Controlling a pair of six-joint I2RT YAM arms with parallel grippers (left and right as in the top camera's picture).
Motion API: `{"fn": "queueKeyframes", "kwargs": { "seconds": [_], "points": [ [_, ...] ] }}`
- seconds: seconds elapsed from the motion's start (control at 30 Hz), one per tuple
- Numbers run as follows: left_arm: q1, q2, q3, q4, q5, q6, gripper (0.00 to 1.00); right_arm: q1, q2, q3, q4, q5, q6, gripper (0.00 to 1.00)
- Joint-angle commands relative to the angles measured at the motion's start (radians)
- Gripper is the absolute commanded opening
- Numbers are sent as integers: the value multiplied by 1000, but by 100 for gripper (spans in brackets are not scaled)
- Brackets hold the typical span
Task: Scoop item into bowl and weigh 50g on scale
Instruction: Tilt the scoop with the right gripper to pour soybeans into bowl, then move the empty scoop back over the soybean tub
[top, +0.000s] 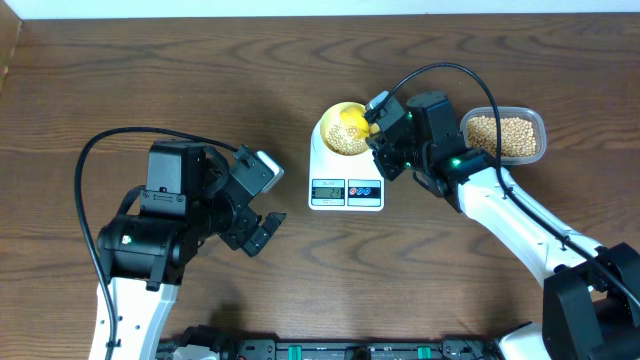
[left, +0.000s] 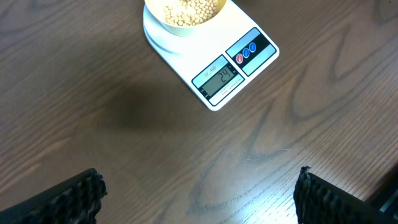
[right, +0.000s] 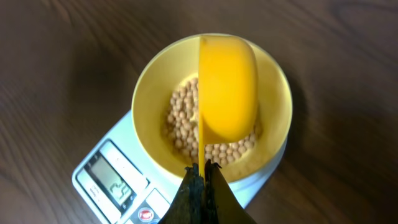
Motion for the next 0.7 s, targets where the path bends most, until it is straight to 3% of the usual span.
{"fn": "queueKeyframes", "kwargs": {
  "seconds": [0.0, 0.03, 0.1, 0.17, 0.2, 0.3, 0.4, 0.5, 0.67],
  "points": [
    [5, 0, 19, 1, -2, 17, 99, 19, -28, 10, -1, -39, -39, 1],
    [5, 0, 19, 1, -2, 17, 99, 22, -34, 10, -12, 37, -87, 1],
    [5, 0, 19, 1, -2, 18, 99, 22, -38, 10, -2, 106, -45, 1],
    [5, 0, 19, 1, -2, 17, 99, 27, -39, 10, 11, 31, 24, 1],
    [5, 0, 19, 1, -2, 18, 99, 32, -39, 10, 4, 11, -15, 1],
    [5, 0, 19, 1, -2, 17, 99, 31, -48, 10, -5, 131, -40, 1],
    [5, 0, 19, 1, -2, 18, 99, 42, -54, 10, -10, 71, -8, 1],
    [5, 0, 19, 1, -2, 17, 99, 42, -84, 10, -36, 145, -23, 1],
    [5, 0, 19, 1, -2, 17, 99, 26, -215, 10, -99, 222, -23, 1]
  ]
}}
